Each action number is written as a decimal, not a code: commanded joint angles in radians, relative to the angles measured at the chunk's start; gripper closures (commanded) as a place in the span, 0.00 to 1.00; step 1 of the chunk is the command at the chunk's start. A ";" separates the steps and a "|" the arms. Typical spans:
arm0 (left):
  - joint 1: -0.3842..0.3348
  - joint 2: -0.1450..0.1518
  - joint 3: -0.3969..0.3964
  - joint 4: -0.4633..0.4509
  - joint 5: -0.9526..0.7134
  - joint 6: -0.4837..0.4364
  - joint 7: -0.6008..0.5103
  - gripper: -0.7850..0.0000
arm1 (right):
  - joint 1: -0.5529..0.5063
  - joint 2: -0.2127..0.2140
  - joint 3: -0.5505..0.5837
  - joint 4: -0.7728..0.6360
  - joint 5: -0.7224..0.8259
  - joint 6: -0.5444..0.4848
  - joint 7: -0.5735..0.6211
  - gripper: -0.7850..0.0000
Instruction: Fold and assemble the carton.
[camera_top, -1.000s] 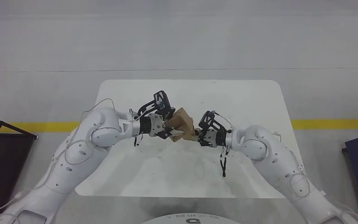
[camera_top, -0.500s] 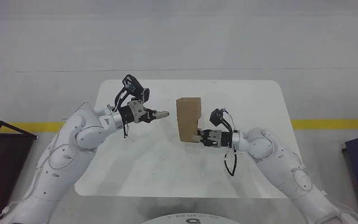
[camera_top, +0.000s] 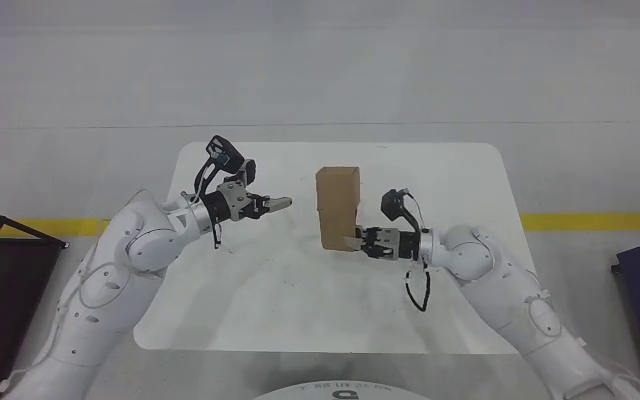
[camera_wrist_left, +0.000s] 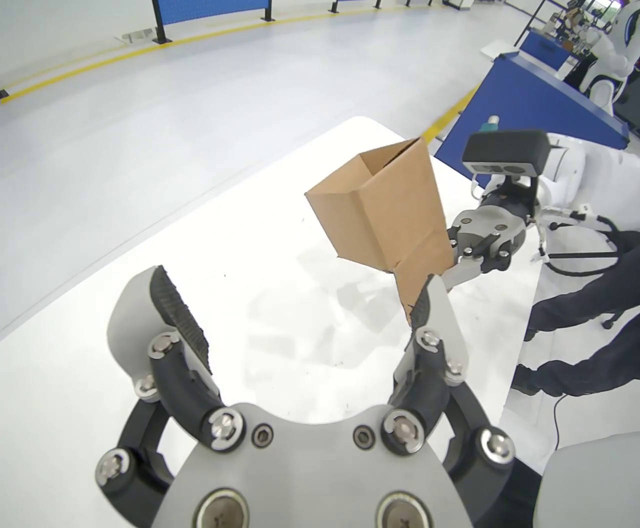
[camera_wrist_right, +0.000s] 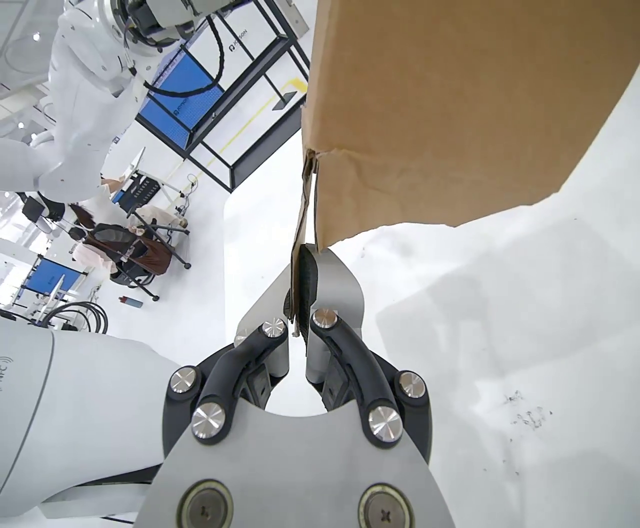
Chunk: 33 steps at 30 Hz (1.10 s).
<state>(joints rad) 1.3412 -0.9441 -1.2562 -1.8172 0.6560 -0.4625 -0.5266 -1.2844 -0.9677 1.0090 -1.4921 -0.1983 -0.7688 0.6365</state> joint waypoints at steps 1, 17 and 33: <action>0.000 0.000 0.000 0.000 0.000 0.000 0.000 0.00 | -0.011 0.002 -0.001 -0.011 0.176 0.017 0.042 1.00; 0.000 0.000 0.000 0.000 0.000 0.000 0.000 0.00 | -0.035 0.036 0.120 -0.018 0.957 0.460 0.567 1.00; 0.007 -0.001 0.002 -0.006 0.008 0.007 0.015 0.00 | -0.038 0.043 0.163 -0.082 0.965 0.644 0.487 1.00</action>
<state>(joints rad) 1.3457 -0.9450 -1.2548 -1.8203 0.6601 -0.4564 -0.5169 -1.3236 -0.9272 1.1642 -1.5602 0.7646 -0.1841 1.1295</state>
